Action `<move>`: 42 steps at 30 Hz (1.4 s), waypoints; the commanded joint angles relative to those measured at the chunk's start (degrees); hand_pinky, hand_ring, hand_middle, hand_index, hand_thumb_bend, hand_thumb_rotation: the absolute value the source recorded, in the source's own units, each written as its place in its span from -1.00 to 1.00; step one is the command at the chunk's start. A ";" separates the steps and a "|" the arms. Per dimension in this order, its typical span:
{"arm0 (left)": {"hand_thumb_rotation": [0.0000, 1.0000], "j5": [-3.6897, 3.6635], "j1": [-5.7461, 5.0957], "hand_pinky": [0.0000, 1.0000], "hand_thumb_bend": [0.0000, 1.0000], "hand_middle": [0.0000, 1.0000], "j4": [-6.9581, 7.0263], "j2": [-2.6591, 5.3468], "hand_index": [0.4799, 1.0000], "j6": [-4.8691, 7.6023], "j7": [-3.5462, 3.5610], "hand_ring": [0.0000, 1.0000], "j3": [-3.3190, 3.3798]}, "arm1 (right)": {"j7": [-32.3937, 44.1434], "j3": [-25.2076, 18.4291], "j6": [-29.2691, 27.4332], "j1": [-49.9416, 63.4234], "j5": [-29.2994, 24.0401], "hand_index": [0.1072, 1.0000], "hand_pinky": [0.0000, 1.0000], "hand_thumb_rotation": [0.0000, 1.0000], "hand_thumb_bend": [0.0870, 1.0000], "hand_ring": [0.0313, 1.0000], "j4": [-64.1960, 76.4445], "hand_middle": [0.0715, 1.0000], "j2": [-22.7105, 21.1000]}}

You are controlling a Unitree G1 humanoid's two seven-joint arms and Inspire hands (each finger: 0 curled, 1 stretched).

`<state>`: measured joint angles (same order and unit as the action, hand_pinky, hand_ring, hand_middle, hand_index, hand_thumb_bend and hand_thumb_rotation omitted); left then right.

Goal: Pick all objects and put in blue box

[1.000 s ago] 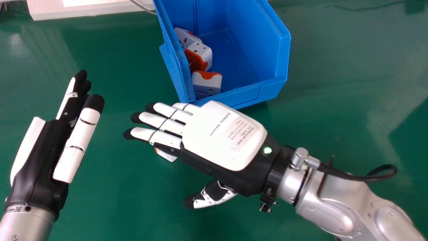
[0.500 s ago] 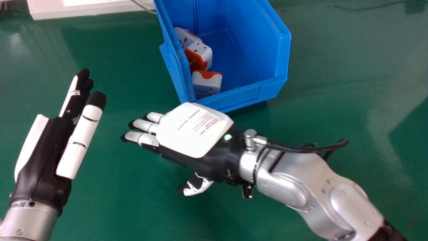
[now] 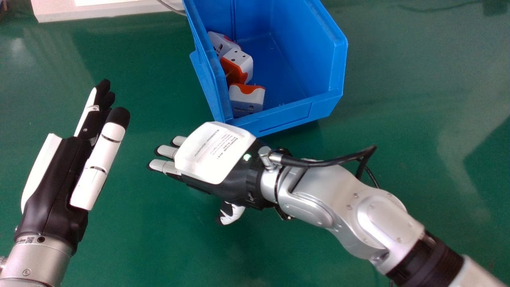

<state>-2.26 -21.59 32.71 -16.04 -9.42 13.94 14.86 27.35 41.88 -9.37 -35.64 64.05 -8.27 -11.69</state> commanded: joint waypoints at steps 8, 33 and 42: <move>1.00 0.54 0.05 1.00 0.01 1.00 0.59 -0.32 1.00 0.56 -0.28 1.00 -0.36 | -4.30 1.26 1.41 -3.91 5.32 0.89 0.92 -0.56 -0.29 0.97 -0.15 1.00 0.87; 1.00 0.86 0.63 1.00 0.02 1.00 0.58 -0.79 1.00 0.18 -0.11 1.00 -0.81 | -9.28 2.18 6.04 -2.07 6.24 0.99 1.00 -0.53 -0.40 1.00 -3.54 1.00 3.85; 1.00 0.74 0.81 1.00 0.03 1.00 1.13 -0.81 1.00 -0.87 -0.09 1.00 -1.02 | -8.46 2.89 7.08 -0.65 5.08 1.00 1.00 -0.59 -0.46 1.00 -2.53 1.00 4.43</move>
<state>-1.65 -21.09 32.57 -16.36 -10.46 13.93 13.85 19.08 44.89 -2.68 -35.93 69.86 -12.76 -8.14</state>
